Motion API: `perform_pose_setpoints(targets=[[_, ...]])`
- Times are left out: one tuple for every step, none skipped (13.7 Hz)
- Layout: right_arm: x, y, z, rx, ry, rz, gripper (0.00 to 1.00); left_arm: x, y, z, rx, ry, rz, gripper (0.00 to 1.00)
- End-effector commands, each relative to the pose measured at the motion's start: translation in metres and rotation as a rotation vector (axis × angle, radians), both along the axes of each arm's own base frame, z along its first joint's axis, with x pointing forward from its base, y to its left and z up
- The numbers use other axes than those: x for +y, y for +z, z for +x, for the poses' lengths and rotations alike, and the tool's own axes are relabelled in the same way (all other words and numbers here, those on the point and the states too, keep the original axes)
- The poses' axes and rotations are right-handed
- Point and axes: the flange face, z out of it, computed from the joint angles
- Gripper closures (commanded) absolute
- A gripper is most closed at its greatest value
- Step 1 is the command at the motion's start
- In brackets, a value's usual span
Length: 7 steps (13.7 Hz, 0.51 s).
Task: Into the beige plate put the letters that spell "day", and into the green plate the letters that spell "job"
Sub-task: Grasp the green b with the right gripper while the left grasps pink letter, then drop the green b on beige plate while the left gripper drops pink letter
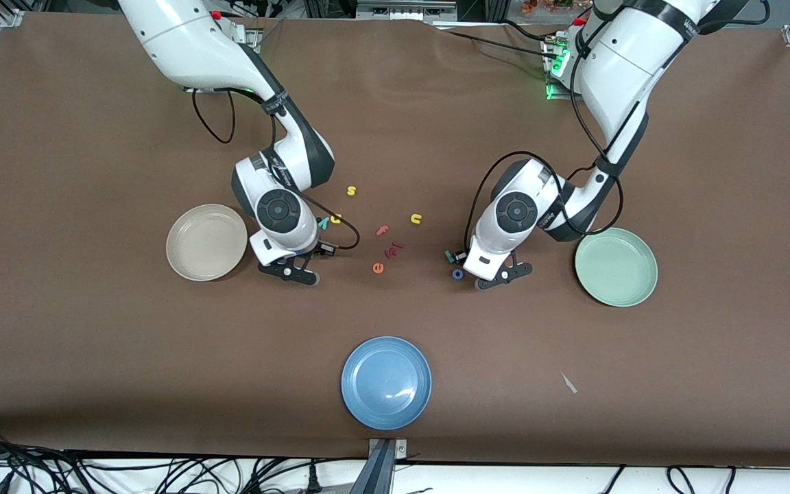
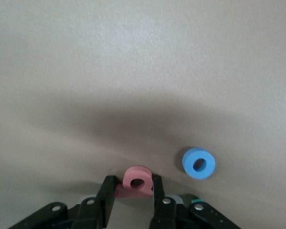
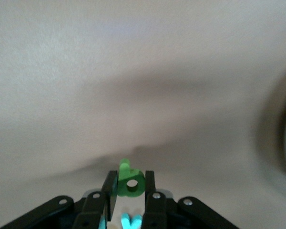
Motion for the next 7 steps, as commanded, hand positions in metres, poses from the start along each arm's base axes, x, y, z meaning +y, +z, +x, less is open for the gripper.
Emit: perform_pose_setpoints(targets=[[-0.047, 0.041, 0.017, 0.030, 0.098, -0.056, 0.83, 0.034, 0.030, 0.018, 0.003, 0.012, 0.063, 0.79], [-0.071, 0.049, 0.022, 0.051, 0.144, -0.062, 0.83, 0.051, 0.052, 0.026, 0.008, 0.017, 0.069, 0.79], [-0.091, 0.053, 0.023, 0.071, 0.173, -0.071, 0.83, 0.073, 0.068, 0.032, 0.023, 0.009, 0.076, 0.79], [-0.110, 0.048, 0.023, 0.092, 0.194, -0.080, 0.83, 0.103, 0.080, 0.038, 0.053, 0.006, 0.082, 0.79], [-0.126, 0.041, 0.021, 0.106, 0.205, -0.084, 0.83, 0.132, 0.091, 0.043, 0.082, -0.006, 0.081, 0.79], [-0.143, 0.033, 0.020, 0.111, 0.220, -0.088, 0.83, 0.167, 0.101, 0.049, 0.105, -0.017, 0.077, 0.79], [-0.165, 0.022, 0.020, 0.116, 0.245, -0.083, 0.83, 0.204, 0.105, 0.052, 0.133, -0.034, 0.072, 0.79]])
